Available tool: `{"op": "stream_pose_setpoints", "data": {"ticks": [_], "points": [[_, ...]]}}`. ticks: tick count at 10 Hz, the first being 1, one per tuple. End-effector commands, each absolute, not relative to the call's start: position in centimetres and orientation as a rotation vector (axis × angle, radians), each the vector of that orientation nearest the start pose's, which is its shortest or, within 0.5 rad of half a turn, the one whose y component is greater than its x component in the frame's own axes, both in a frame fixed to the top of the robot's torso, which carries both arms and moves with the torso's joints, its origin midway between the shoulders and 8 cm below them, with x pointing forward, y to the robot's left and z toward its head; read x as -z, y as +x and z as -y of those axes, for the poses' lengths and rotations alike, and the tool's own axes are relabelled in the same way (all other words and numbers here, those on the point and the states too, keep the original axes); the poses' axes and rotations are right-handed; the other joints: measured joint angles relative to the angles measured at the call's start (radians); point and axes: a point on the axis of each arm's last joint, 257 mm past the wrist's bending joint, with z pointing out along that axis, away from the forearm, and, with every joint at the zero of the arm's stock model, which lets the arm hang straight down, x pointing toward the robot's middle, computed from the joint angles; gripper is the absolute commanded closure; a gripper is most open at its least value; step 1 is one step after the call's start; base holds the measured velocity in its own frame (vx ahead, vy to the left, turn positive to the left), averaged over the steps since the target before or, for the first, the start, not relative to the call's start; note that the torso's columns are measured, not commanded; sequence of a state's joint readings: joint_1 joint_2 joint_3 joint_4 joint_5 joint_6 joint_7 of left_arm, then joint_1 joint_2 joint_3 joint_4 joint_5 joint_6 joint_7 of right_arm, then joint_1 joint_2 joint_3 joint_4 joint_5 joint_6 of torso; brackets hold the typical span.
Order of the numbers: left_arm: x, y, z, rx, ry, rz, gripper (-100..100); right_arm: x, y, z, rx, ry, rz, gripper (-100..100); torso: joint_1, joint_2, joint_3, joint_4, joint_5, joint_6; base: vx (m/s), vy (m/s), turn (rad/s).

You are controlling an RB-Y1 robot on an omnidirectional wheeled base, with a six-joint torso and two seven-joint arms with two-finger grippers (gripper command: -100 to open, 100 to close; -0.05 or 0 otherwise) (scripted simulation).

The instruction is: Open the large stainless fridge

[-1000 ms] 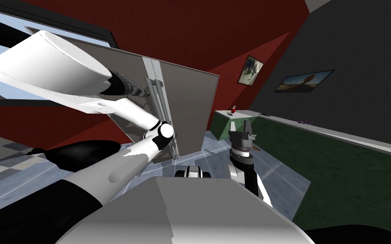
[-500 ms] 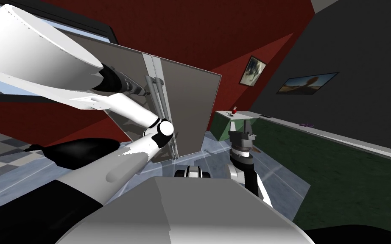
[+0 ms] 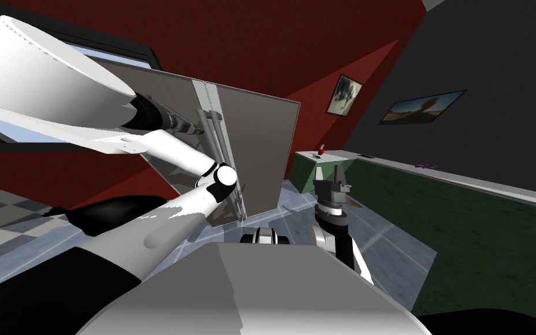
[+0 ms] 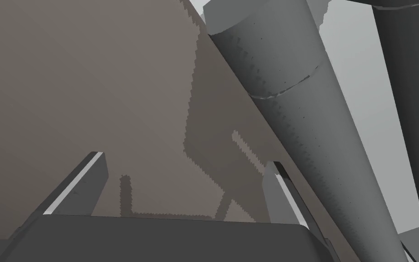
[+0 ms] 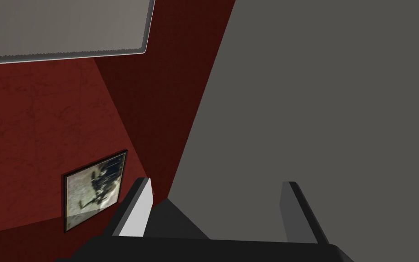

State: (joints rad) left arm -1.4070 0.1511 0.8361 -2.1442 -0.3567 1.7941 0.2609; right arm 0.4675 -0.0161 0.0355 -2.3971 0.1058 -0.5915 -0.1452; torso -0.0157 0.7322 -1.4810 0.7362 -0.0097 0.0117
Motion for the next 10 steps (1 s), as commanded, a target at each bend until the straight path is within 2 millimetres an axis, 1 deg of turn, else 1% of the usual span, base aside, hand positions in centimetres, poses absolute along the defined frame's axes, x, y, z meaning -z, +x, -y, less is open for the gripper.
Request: {"op": "stream_pose_setpoints", "data": {"ticks": [1,2,3,4,5,8,9,10], "points": [[-23.6,46.7,-40.9,1.513,-1.902,-0.353,-100,-9.7,30.3,23.9,-1.47,0.437,-0.497,0,0.008,-0.004,-0.003,-0.002,0.005,-0.004,0.01,0.078,-0.023],[-24.7,46.9,-39.7,1.52,-1.881,-0.399,100,-9.7,30.3,23.9,-1.47,0.438,-0.497,0,0.009,-0.001,-0.001,-0.001,0.007,-0.009,-0.039,-0.117,0.11],[-25.2,47.0,-39.3,1.52,-1.871,-0.418,100,-9.7,30.3,23.9,-1.47,0.438,-0.497,0,0.003,0.004,0.004,0.001,0.006,-0.01,-0.026,-0.221,0.1],[-24.8,47.0,-39.7,1.52,-1.878,-0.399,100,-9.7,30.3,23.9,-1.47,0.438,-0.497,0,0.003,0.007,0.006,0.002,0.005,-0.011,0.0,-0.099,0.057],[-26.3,46.7,-39.3,1.529,-1.853,-0.407,-100,-9.7,30.3,23.9,-1.47,0.438,-0.497,0,0.011,0.008,0.007,0.002,0.006,-0.008,0.034,-0.077,0.007],[-28.1,46.4,-38.3,1.543,-1.821,-0.427,-100,-9.7,30.3,23.9,-1.47,0.438,-0.497,0,-0.01,0.006,0.003,0.005,-0.006,0.0,0.036,-0.092,-0.007],[-27.4,46.1,-39.6,1.524,-1.84,-0.396,-100,-9.7,30.3,23.9,-1.47,0.438,-0.497,0,-0.017,0.006,0.004,0.005,-0.01,0.002,0.021,0.006,0.073],[-26.3,45.7,-40.8,1.531,-1.861,-0.348,-100,-9.7,30.3,23.9,-1.47,0.438,-0.497,0,-0.015,0.007,0.006,0.002,-0.007,0.001,0.072,0.144,0.061]]}}
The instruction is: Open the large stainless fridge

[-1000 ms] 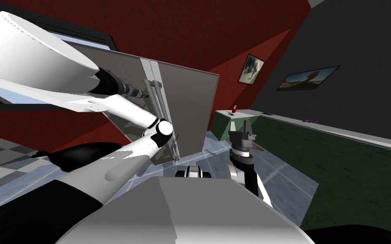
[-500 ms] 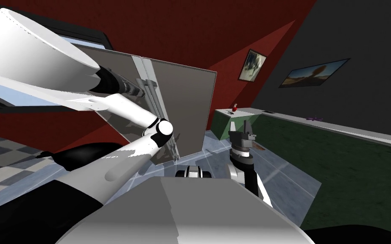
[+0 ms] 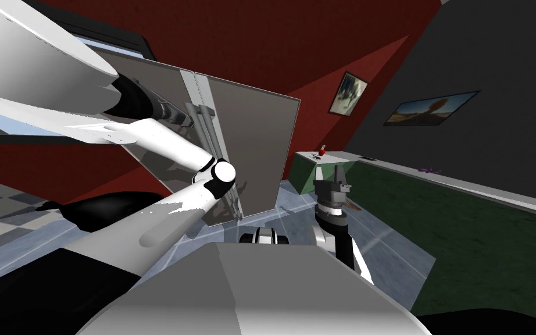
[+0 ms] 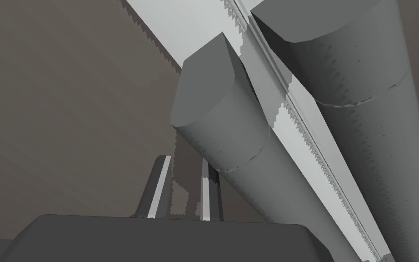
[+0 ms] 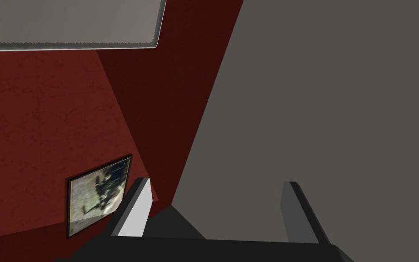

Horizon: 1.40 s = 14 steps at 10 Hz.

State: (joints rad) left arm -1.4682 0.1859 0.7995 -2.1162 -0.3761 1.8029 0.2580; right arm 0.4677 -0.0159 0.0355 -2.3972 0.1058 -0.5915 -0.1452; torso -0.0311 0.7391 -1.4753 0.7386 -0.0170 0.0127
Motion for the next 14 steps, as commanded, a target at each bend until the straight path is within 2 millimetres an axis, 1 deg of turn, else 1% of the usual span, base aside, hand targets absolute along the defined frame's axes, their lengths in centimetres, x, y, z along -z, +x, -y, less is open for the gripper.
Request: {"op": "stream_pose_setpoints", "data": {"ticks": [1,2,3,4,5,6,7,8,9,10,11,13,14], "points": [[-25.8,45.6,-41.2,1.535,-1.872,-0.333,-100,-9.7,30.3,23.9,-1.47,0.437,-0.497,0,0.013,-0.003,-0.001,-0.002,0.007,-0.003,0.108,0.216,0.005],[-26.6,45.3,-41.5,1.534,-1.85,-0.327,-100,-9.7,30.3,24.0,-1.47,0.437,-0.497,0,0.024,-0.008,-0.005,-0.007,0.014,-0.004,0.038,0.106,0.029],[-27.2,45.8,-40.3,1.525,-1.843,-0.371,100,-9.7,30.3,23.9,-1.47,0.438,-0.497,0,0.022,-0.011,-0.007,-0.009,0.015,-0.005,-0.071,-0.099,-0.067],[-27.6,45.9,-40.0,1.522,-1.836,-0.38,100,-9.7,30.3,23.9,-1.47,0.438,-0.497,0,0.014,-0.005,-0.004,-0.005,0.012,-0.008,-0.096,-0.19,-0.04],[-27.4,45.8,-40.4,1.525,-1.838,-0.364,100,-9.7,30.3,23.9,-1.47,0.438,-0.497,0,0.016,0.0,0.0,-0.001,0.012,-0.011,-0.027,-0.069,0.07],[-28.5,46.4,-38.6,1.543,-1.815,-0.424,-100,-9.7,30.3,23.9,-1.47,0.438,-0.497,0,0.018,0.001,0.002,-0.001,0.01,-0.006,0.002,-0.086,-0.055],[-28.2,45.5,-40.3,1.531,-1.818,-0.365,-100,-9.7,30.3,23.9,-1.47,0.438,-0.497,0,0.007,0.0,0.001,-0.002,0.005,-0.001,0.001,-0.026,0.033],[-27.3,45.2,-41.3,1.537,-1.837,-0.33,-100,-9.7,30.3,23.9,-1.47,0.438,-0.497,0,0.006,-0.001,0.0,-0.002,0.005,-0.003,0.063,0.13,0.038],[-27.7,45.1,-41.1,1.531,-1.829,-0.338,-100,-9.7,30.3,23.9,-1.47,0.437,-0.497,0,0.02,-0.004,-0.003,-0.001,0.009,-0.007,0.04,0.082,0.014],[-27.7,45.0,-41.2,1.531,-1.83,-0.332,100,-9.7,30.3,23.9,-1.47,0.438,-0.497,0,0.024,-0.004,-0.003,-0.002,0.013,-0.008,0.002,0.015,0.01],[-28.1,46.1,-39.4,1.536,-1.824,-0.401,-100,-9.7,30.3,23.9,-1.47,0.438,-0.497,0,0.025,-0.003,-0.002,-0.002,0.015,-0.01,-0.014,-0.087,-0.074],[-28.2,46.6,-38.5,1.538,-1.821,-0.434,-100,-9.7,30.3,23.9,-1.47,0.438,-0.497,0,0.002,-0.003,0.001,-0.006,0.006,-0.001,0.0,-0.113,-0.04],[-28.8,45.5,-40.2,1.539,-1.799,-0.376,-100,-9.7,30.3,23.9,-1.47,0.438,-0.497,0,-0.005,-0.005,0.0,-0.008,0.003,0.002,-0.001,-0.002,0.063]]}}
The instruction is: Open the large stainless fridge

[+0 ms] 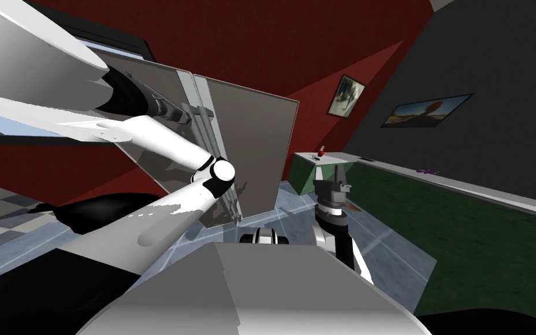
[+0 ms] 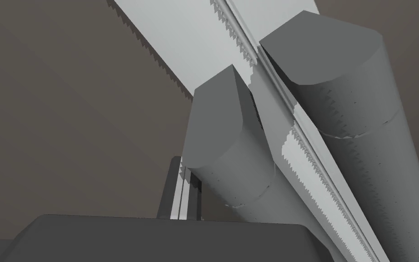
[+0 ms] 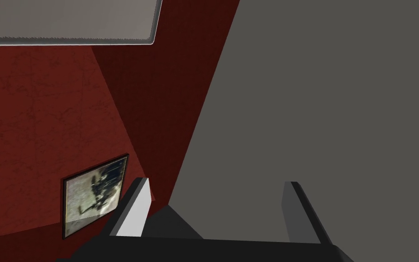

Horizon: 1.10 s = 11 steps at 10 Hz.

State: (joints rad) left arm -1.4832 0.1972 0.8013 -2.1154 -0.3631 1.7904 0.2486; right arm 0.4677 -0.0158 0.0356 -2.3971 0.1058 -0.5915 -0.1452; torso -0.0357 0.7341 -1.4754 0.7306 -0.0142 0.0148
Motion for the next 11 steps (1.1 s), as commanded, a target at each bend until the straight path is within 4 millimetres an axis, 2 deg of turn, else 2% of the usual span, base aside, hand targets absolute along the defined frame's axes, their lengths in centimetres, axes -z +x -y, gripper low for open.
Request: {"op": "stream_pose_setpoints", "data": {"ticks": [1,2,3,4,6,7,8,11], "points": [[-27.7,45.1,-41.5,1.543,-1.821,-0.333,-100,-9.7,30.3,23.9,-1.47,0.438,-0.497,0,0.005,0.001,-0.001,0.003,0.0,-0.002,0.061,0.159,0.067],[-27.2,45.0,-41.8,1.546,-1.832,-0.32,-100,-9.7,30.3,23.9,-1.47,0.437,-0.497,0,0.02,-0.001,-0.003,0.004,0.005,-0.005,0.113,0.216,-0.005],[-28.1,44.9,-42.1,1.546,-1.811,-0.313,-100,-9.7,30.3,24.0,-1.47,0.437,-0.497,0,0.03,-0.006,-0.007,0.0,0.012,-0.007,0.045,0.1,0.029],[-28.3,45.2,-41.0,1.539,-1.808,-0.351,100,-9.7,30.3,24.0,-1.47,0.438,-0.497,0,0.027,-0.006,-0.007,-0.001,0.013,-0.007,-0.053,-0.079,-0.038],[-28.5,45.1,-41.1,1.539,-1.801,-0.345,100,-9.7,30.3,23.9,-1.47,0.438,-0.497,0,0.02,0.002,-0.002,0.006,0.009,-0.012,-0.044,-0.121,0.002],[-28.8,43.7,-43.1,1.506,-1.789,-0.271,100,-9.7,30.3,23.9,-1.47,0.438,-0.497,0,0.024,0.004,0.001,0.006,0.008,-0.009,-0.059,-0.153,0.177],[-28.8,43.7,-43.1,1.506,-1.789,-0.271,100,-9.7,30.3,23.9,-1.47,0.438,-0.497,0,0.021,0.007,0.002,0.008,0.009,-0.012,-0.09,-0.217,0.128],[-29.0,41.8,-45.4,1.461,-1.776,-0.182,100,-9.7,30.3,23.9,-1.47,0.438,-0.497,0,0.03,0.006,0.001,0.008,0.011,-0.013,-0.093,-0.209,0.117]]}}
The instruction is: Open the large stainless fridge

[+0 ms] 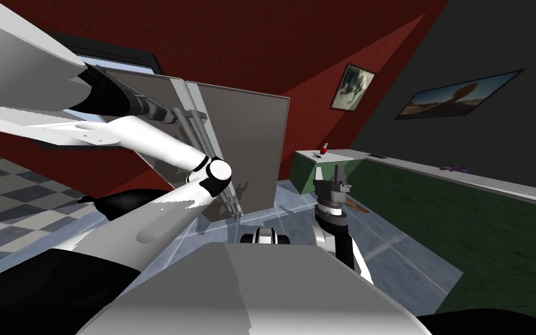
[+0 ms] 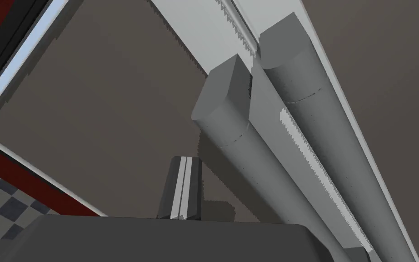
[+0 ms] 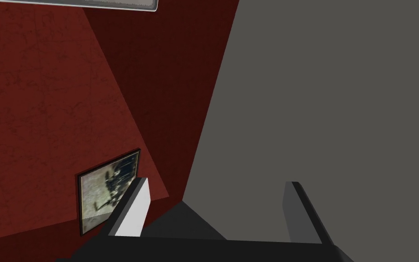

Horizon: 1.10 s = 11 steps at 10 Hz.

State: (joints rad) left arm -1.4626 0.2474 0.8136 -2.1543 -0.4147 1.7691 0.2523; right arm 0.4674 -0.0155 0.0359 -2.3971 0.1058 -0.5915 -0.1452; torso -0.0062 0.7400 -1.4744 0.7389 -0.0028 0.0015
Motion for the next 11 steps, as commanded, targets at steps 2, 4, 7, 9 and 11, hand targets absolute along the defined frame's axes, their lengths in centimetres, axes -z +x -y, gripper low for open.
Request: {"op": "stream_pose_setpoints", "data": {"ticks": [2,4,7,9,11], "points": [[-29.1,40.5,-46.9,1.431,-1.765,-0.124,100,-9.7,30.3,23.9,-1.47,0.438,-0.496,0,0.005,-0.003,-0.002,-0.001,0.002,-0.001,-0.105,-0.25,0.15],[-29.3,39.2,-48.3,1.4,-1.753,-0.067,100,-9.7,30.3,23.9,-1.47,0.438,-0.497,0,0.008,-0.001,-0.001,-0.001,0.003,-0.001,-0.125,-0.23,0.125],[-29.3,38.9,-49.0,1.381,-1.758,-0.042,-100,-9.7,30.3,23.9,-1.47,0.438,-0.497,0,0.012,-0.006,-0.004,-0.002,0.004,-0.001,-0.034,-0.119,0.052],[-29.3,38.9,-49.4,1.37,-1.766,-0.033,-100,-9.7,30.3,23.9,-1.47,0.438,-0.497,0,0.011,-0.013,-0.008,-0.005,0.005,-0.002,0.179,-0.016,0.006],[-29.3,38.9,-49.9,1.354,-1.777,-0.018,-100,-9.7,30.3,23.9,-1.47,0.438,-0.497,0,0.006,-0.006,-0.005,-0.003,0.003,-0.001,0.193,-0.007,0.0]]}}
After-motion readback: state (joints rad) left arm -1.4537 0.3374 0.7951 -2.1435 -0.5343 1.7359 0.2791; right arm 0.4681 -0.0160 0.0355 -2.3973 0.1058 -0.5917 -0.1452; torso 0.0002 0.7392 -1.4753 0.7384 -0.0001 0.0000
